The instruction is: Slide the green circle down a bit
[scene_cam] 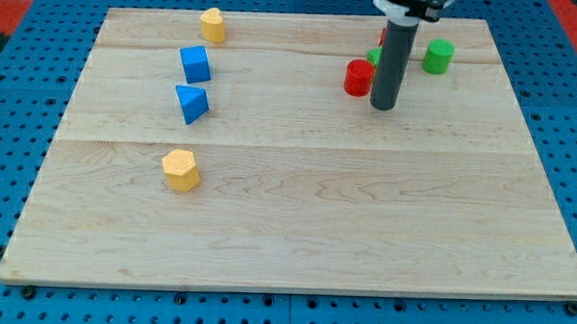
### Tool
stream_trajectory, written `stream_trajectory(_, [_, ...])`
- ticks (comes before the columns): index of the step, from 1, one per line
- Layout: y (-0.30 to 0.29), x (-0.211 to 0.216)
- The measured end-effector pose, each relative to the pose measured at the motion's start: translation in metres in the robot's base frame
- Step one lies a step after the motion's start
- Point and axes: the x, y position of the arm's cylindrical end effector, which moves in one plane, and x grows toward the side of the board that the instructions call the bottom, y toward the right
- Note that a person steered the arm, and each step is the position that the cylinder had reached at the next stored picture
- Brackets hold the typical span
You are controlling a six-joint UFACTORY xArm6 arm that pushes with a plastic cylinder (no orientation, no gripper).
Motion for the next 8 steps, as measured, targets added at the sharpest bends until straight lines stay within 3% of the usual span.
stream_trajectory(2, [-0.008,-0.048])
stream_trajectory(4, [0.013,-0.050])
stream_trajectory(8, [-0.009,0.074])
